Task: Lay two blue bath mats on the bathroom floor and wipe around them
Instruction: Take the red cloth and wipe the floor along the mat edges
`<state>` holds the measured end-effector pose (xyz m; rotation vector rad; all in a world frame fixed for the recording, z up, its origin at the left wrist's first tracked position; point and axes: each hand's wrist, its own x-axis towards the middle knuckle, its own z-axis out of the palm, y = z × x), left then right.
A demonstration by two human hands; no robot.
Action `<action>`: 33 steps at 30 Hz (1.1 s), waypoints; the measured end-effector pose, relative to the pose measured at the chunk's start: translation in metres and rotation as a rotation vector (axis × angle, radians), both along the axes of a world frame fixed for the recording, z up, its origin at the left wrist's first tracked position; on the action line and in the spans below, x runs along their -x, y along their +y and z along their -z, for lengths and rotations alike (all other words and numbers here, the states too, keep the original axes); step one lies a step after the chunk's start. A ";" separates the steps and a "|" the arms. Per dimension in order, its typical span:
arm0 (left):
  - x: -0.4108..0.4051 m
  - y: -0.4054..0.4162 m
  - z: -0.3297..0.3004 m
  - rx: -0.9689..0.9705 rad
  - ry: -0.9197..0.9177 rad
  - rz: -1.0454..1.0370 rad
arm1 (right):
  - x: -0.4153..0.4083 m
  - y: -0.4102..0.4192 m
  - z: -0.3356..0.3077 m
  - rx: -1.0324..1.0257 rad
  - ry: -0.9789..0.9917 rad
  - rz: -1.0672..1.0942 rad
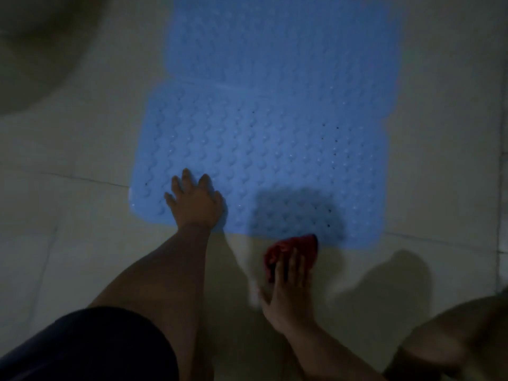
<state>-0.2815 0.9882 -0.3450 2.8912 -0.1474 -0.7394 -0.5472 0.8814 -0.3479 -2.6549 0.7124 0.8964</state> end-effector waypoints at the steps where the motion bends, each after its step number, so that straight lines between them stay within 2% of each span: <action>1: 0.001 0.007 -0.001 -0.017 0.042 -0.057 | 0.001 0.000 0.002 0.016 0.025 0.022; 3: -0.002 0.019 -0.002 0.014 0.138 -0.127 | -0.001 0.007 0.007 0.025 0.026 0.016; 5: -0.006 0.030 -0.001 0.107 0.164 -0.154 | -0.009 0.022 0.007 -0.012 -0.006 -0.095; 8: -0.015 0.056 -0.010 0.312 0.113 -0.287 | -0.026 0.064 0.008 -0.157 -0.062 -0.399; 10: -0.017 0.081 -0.019 0.375 0.035 -0.416 | -0.052 0.100 0.009 -0.181 -0.107 -0.485; 12: -0.019 0.108 -0.027 0.364 -0.052 -0.534 | -0.082 0.126 0.009 -0.187 -0.141 -0.494; 14: -0.018 0.137 -0.031 0.343 -0.121 -0.635 | -0.102 0.135 0.009 -0.210 -0.073 -0.561; 18: -0.013 0.187 -0.036 0.308 -0.159 -0.804 | -0.103 0.126 0.013 -0.196 -0.040 -0.633; 22: 0.000 0.217 -0.037 0.262 -0.181 -0.804 | -0.108 0.123 0.016 -0.202 -0.125 -0.729; 26: 0.018 0.235 -0.036 0.215 -0.174 -0.822 | -0.137 0.131 0.027 -0.305 -0.204 -0.917; 33: 0.044 0.251 -0.038 0.181 -0.231 -0.854 | -0.219 0.192 0.030 -0.305 -0.171 -1.164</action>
